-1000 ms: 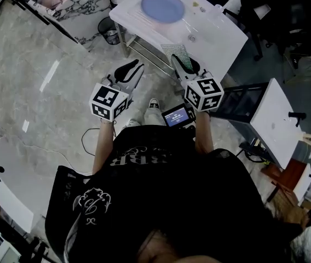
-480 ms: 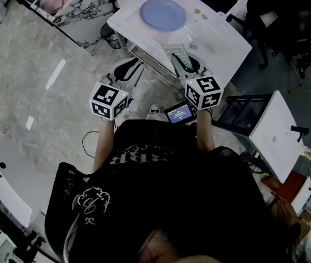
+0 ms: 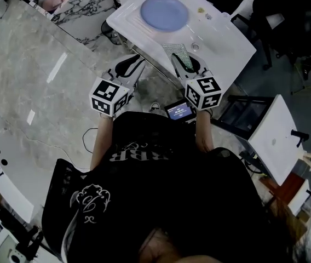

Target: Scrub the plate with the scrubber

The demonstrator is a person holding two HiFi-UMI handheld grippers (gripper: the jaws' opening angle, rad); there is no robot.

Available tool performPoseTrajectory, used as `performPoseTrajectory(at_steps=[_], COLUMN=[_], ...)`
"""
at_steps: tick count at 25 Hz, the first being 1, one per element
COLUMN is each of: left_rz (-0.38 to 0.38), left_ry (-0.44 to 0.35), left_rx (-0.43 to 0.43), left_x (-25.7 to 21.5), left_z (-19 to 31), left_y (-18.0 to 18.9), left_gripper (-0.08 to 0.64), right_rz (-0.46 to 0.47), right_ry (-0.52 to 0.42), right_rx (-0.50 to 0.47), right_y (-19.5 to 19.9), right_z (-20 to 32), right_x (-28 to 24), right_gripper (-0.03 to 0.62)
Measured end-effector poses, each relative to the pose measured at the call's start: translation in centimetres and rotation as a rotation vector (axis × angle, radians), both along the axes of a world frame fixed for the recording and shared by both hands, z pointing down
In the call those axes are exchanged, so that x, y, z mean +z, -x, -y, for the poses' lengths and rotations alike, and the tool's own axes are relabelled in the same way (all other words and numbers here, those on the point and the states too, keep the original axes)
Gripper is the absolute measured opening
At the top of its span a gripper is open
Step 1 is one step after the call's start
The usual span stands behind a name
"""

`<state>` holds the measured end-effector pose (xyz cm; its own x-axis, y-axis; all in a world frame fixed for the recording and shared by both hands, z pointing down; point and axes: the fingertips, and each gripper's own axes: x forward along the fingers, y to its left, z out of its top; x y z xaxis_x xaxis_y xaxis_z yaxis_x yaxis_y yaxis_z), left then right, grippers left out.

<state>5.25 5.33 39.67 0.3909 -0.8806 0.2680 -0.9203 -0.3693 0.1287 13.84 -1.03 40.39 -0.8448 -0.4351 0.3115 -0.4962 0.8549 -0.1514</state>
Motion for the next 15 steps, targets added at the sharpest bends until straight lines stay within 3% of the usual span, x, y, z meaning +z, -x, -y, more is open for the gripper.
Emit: performPoseTrajectory(at_steps=[4, 8, 15], left_rz=[-0.014, -0.028, 0.022], left_ry=[0.024, 0.051, 0.133], left_rx=[0.049, 0.140, 0.291], left_x=[1.5, 3.3, 6.8], left_z=[2.7, 6.4, 13.4], left_y=[1.0, 2.1, 6.1], left_gripper=[0.091, 0.092, 0.092], right_rz=[0.039, 0.009, -0.024], right_ry=[0.039, 0.049, 0.094], right_rx=[0.032, 0.097, 0.204], right_y=[1.0, 2.0, 5.3], right_z=[1.8, 4.7, 11.0], right_x=[0.3, 1.4, 3.1], right_gripper=[0.091, 0.091, 0.091])
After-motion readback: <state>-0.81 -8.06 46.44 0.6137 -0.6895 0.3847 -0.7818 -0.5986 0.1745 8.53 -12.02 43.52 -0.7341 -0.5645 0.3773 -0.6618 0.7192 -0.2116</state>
